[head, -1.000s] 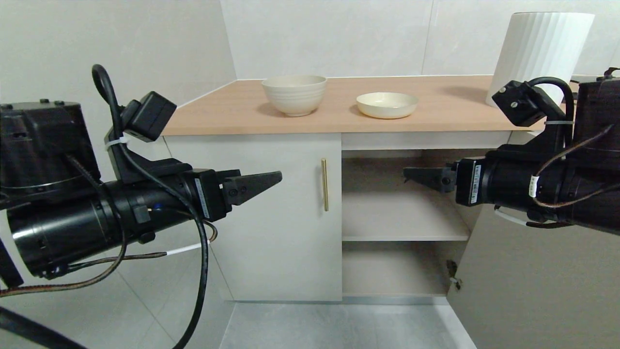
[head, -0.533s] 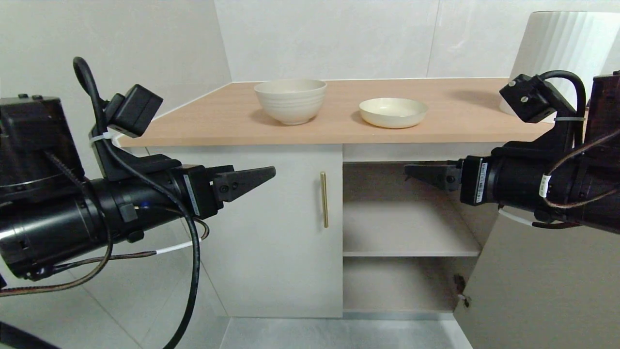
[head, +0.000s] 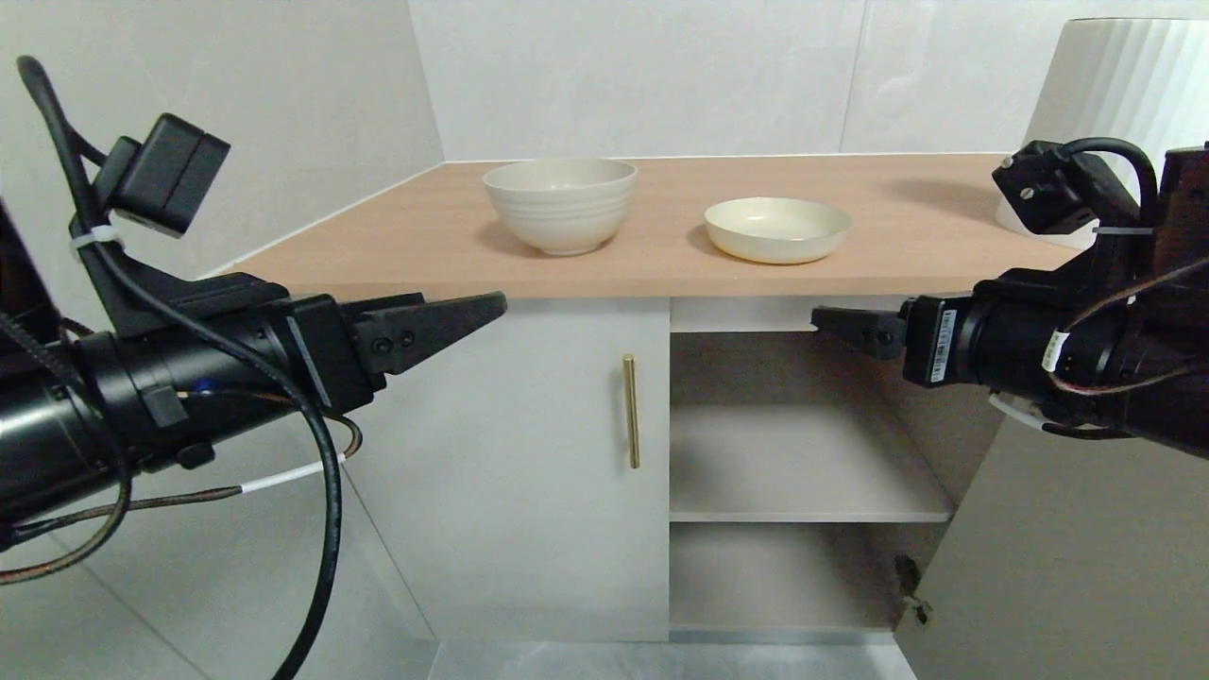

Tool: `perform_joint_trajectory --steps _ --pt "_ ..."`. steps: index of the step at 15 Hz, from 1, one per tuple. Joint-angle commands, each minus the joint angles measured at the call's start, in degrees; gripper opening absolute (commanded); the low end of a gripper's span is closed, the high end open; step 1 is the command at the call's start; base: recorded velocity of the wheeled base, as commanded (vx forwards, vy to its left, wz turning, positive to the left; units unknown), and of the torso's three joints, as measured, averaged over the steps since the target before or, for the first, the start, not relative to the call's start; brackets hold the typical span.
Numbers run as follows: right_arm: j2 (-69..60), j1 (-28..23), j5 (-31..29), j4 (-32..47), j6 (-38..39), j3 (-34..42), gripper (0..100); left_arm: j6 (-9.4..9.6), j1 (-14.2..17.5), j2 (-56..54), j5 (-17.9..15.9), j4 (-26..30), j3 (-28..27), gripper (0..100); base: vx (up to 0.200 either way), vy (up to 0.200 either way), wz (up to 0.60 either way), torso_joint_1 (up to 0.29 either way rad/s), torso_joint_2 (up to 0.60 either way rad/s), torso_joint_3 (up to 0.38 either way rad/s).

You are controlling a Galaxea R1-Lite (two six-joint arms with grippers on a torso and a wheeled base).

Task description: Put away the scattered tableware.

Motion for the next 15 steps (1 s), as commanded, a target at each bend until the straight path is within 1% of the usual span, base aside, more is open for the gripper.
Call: perform_joint_trajectory --steps 1,2,4,8,13,15 --pt "0.1 0.0 -0.1 -0.1 0.0 0.3 100 -0.01 0.0 -0.8 0.0 0.0 0.0 100 0.000 0.000 0.00 0.000 0.00 0.000" --pt "0.5 0.1 -0.1 -2.5 0.1 0.6 100 -0.10 0.0 -0.6 -0.1 0.0 -0.1 100 0.000 0.000 0.00 0.000 0.00 0.000" --pt "0.7 0.1 -0.1 -3.8 0.1 0.9 100 -0.19 0.0 -0.5 -0.1 0.1 -0.5 100 0.000 0.000 0.00 0.000 0.00 0.000" --pt "0.3 0.1 -0.5 -3.8 0.0 0.8 100 -0.28 0.0 -0.4 -0.2 3.9 -1.7 100 0.000 0.000 0.00 0.000 0.00 0.000" --pt "0.0 0.2 -1.3 -3.8 -0.1 0.8 100 -0.28 0.0 0.0 -0.2 3.9 -1.7 100 0.000 0.000 0.00 0.000 0.00 0.000" --pt "0.0 0.3 -1.3 -3.8 -0.2 0.9 100 -0.28 0.0 0.0 -0.2 3.9 -1.7 100 0.000 0.000 0.00 0.005 -0.20 -0.198"
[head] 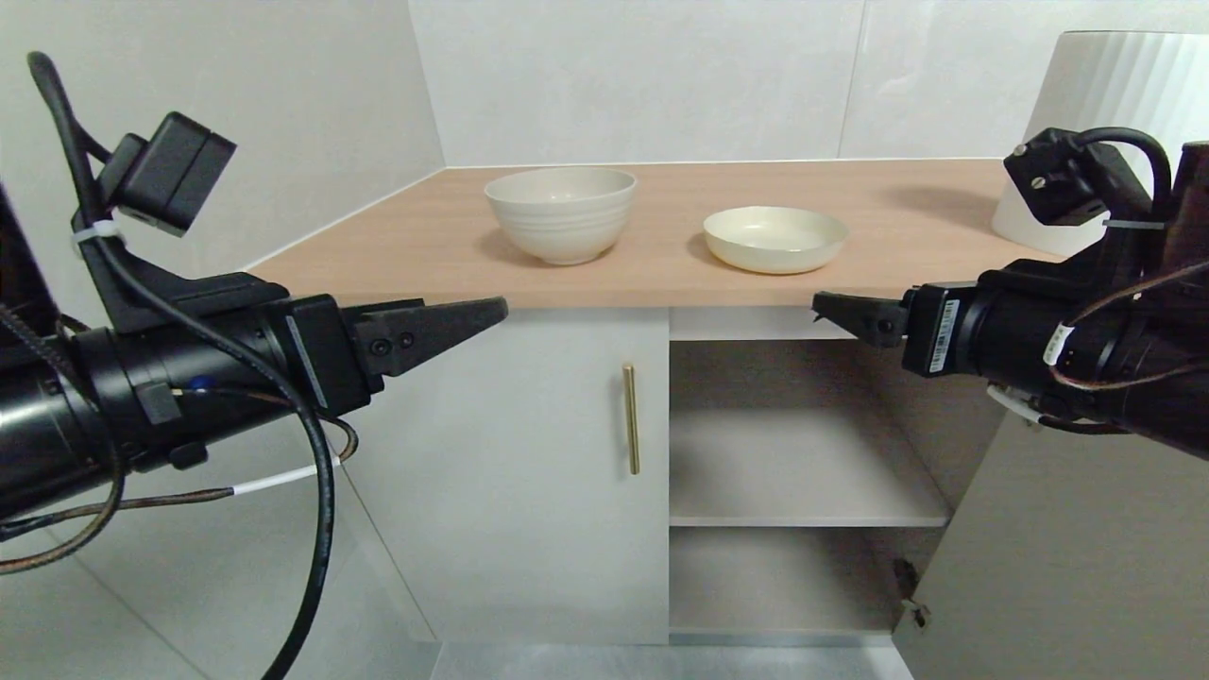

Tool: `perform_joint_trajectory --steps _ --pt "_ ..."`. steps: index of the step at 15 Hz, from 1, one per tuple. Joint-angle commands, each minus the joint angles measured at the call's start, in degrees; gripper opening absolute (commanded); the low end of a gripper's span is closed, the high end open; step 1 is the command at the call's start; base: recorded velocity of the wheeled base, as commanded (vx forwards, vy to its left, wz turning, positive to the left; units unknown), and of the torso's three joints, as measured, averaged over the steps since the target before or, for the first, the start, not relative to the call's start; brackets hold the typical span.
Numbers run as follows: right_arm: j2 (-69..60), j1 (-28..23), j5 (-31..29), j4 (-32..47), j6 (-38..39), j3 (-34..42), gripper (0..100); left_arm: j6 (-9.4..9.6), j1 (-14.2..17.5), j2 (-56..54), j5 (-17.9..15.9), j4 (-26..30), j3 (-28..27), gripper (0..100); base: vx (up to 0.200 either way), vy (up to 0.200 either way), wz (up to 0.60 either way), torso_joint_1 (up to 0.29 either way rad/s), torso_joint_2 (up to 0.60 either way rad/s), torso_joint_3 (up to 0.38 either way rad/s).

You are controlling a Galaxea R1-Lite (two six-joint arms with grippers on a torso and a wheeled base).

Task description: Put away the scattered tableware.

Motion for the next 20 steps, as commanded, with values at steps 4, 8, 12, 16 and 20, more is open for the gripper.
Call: perform_joint_trajectory --steps 4,8,12,16,20 --pt "-0.1 0.1 0.0 0.1 0.0 0.1 100 -0.03 0.0 0.2 0.0 0.1 0.1 100 0.000 0.000 0.00 0.052 -0.34 -0.343" --pt "-0.1 0.1 0.0 0.1 0.0 0.1 100 -0.03 0.0 0.3 0.0 0.1 0.0 100 0.000 0.000 0.00 0.099 -0.49 -0.337" --pt "0.1 0.1 0.1 0.1 0.0 0.0 100 -0.03 0.0 1.1 0.0 0.1 0.0 100 0.000 0.000 0.00 0.146 -0.47 -0.323" --pt "0.2 0.1 0.3 -0.1 0.1 -0.8 100 -0.03 0.1 2.5 0.2 0.1 -1.2 100 0.000 0.000 0.00 0.173 -0.47 -0.306" --pt "0.1 -3.8 6.2 -2.2 0.6 -1.1 100 -0.30 2.4 4.7 0.5 0.2 -3.9 100 0.000 0.000 0.00 0.069 -0.16 -0.101"
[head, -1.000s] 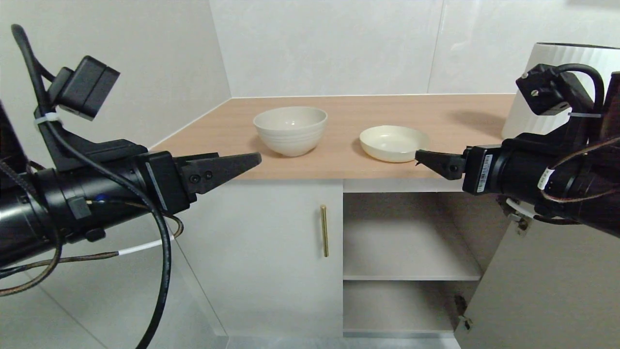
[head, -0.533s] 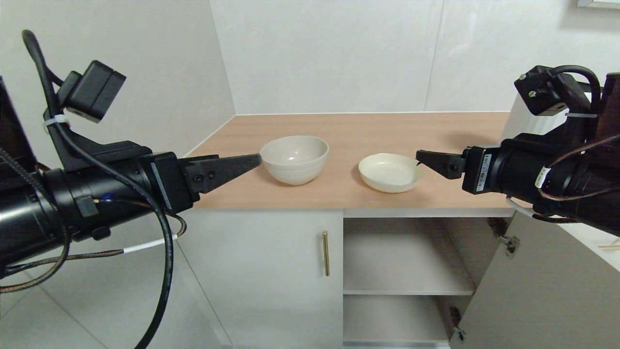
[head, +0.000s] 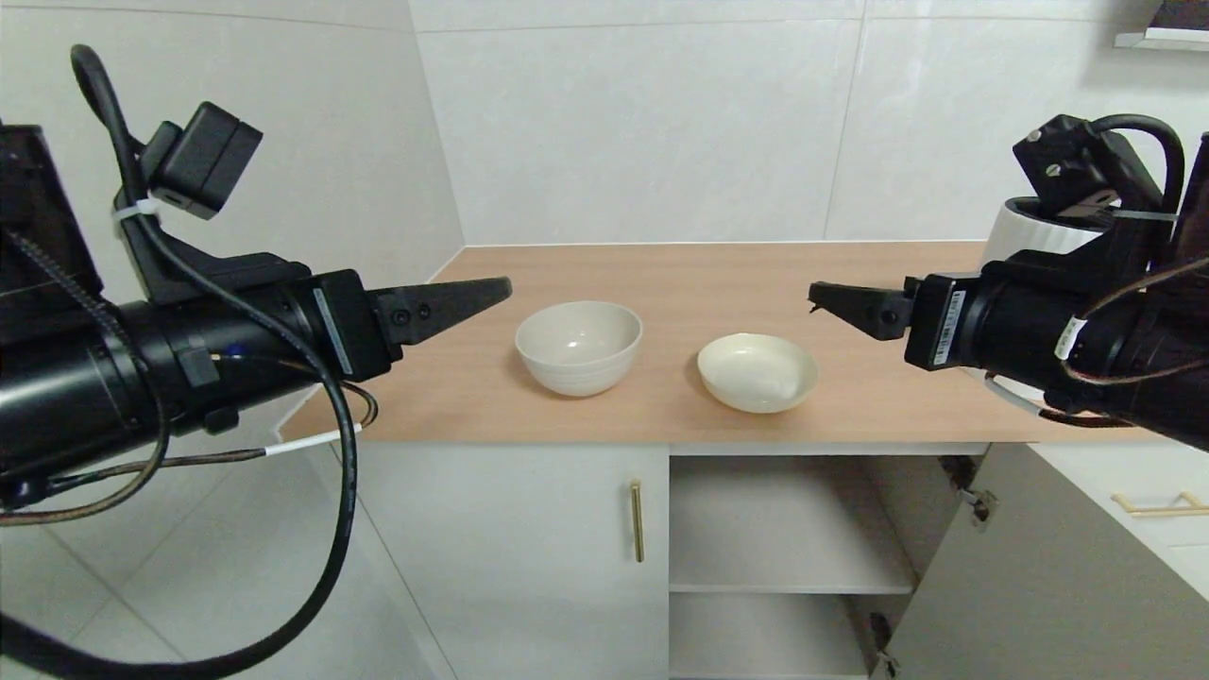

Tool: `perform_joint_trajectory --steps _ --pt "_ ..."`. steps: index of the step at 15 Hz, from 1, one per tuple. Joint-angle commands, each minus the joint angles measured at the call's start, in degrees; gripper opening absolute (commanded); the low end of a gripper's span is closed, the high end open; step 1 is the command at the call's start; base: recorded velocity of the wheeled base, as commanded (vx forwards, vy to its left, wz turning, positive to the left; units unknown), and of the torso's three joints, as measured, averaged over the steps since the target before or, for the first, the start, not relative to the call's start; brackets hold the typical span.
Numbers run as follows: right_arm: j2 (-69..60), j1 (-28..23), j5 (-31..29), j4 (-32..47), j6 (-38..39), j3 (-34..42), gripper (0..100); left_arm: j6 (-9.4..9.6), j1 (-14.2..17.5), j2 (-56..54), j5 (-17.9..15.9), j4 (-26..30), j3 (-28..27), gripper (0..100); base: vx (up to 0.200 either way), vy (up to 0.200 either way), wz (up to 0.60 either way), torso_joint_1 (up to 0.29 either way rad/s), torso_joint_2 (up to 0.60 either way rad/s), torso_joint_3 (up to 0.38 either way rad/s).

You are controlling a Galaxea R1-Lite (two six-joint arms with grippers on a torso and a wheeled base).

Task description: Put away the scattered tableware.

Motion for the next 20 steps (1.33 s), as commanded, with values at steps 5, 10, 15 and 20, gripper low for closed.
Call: perform_joint_trajectory --steps 5,10,15,20 --pt "11.2 -7.4 4.0 7.3 1.5 -10.5 100 -0.05 7.5 9.3 0.5 13.4 -14.0 100 0.000 0.000 0.00 0.000 0.00 0.000" --pt "15.2 -7.4 -1.2 9.0 1.6 -13.5 100 -0.23 8.0 18.7 8.2 23.3 -22.8 100 0.000 0.000 0.00 0.000 0.00 0.000" --pt "15.5 -7.3 -1.4 8.9 1.7 -13.2 100 -0.76 4.1 29.8 21.7 23.3 -28.5 100 0.000 0.000 0.00 0.000 0.00 0.000" --pt "15.5 -7.2 -1.4 8.9 1.7 -13.1 100 -4.01 2.0 32.9 22.4 23.1 -30.7 100 0.000 0.000 0.00 0.000 0.00 0.000"
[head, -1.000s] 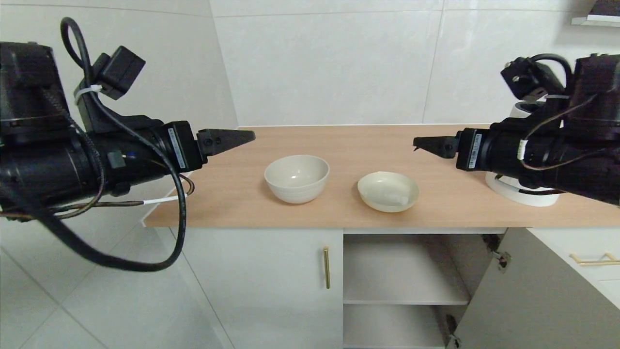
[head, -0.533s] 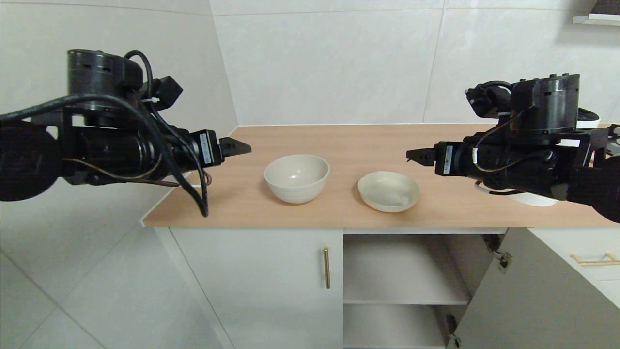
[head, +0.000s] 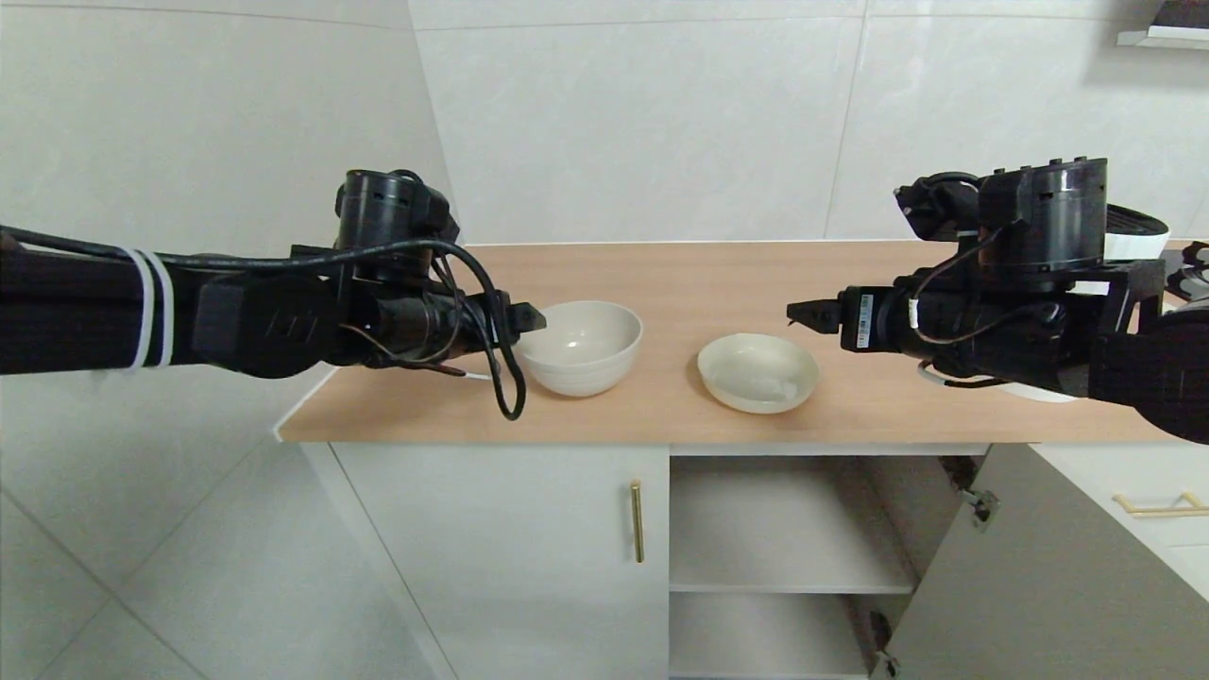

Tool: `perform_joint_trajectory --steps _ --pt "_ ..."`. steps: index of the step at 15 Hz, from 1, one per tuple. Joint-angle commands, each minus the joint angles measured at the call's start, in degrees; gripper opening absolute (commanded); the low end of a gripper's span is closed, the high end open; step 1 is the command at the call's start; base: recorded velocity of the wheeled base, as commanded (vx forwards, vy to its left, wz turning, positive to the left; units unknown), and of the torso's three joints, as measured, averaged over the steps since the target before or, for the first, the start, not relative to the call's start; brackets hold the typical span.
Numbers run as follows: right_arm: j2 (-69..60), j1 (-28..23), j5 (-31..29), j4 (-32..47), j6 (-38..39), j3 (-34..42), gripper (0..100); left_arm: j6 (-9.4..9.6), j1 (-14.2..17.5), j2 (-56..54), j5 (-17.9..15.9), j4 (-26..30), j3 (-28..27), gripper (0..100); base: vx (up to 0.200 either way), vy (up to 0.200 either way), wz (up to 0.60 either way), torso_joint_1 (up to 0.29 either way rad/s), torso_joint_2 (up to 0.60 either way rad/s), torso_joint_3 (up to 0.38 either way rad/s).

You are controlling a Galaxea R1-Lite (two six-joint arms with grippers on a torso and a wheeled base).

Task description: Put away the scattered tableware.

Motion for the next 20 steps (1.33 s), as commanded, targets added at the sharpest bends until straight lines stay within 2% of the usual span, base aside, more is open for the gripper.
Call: perform_joint_trajectory --steps 1,7,8,14,15,16,18,20 --pt "-0.1 0.0 0.0 0.0 0.0 0.0 100 -0.01 -0.8 2.1 0.0 -0.1 -0.3 100 0.000 0.000 0.00 0.000 0.00 0.000" --pt "-0.2 0.0 0.0 0.0 0.1 0.0 100 -0.10 -1.1 6.4 0.1 -0.3 -1.8 100 0.000 0.000 0.00 0.000 0.00 0.000" --pt "-0.3 0.0 0.0 -0.1 0.1 0.0 100 -0.19 -1.1 7.0 0.1 -0.3 -2.2 0 0.000 0.000 0.00 0.000 0.00 0.000" --pt "0.1 0.0 0.0 0.2 2.0 -0.4 100 -0.54 -1.0 5.6 0.1 -1.0 -1.8 0 0.000 0.000 0.00 0.000 0.00 0.000" --pt "0.3 0.0 0.0 0.3 2.0 -0.6 100 -1.24 -1.0 5.1 0.2 -1.0 -1.7 0 0.000 0.000 0.00 0.000 0.00 0.000" --pt "1.1 0.0 -0.1 1.4 2.0 -2.0 100 -2.82 -1.0 2.9 0.3 -1.0 -1.2 0 0.000 0.000 0.00 0.000 0.00 0.000" --pt "2.4 0.0 -0.5 7.0 2.1 -5.2 100 -3.09 -1.0 -0.3 0.3 -1.0 0.4 0 0.000 0.000 0.00 0.000 0.00 0.000" --pt "8.8 0.0 -5.5 22.8 6.9 -16.6 100 -3.00 -1.1 -7.8 0.0 -1.8 4.6 0 0.000 0.000 0.00 0.000 0.00 0.000"
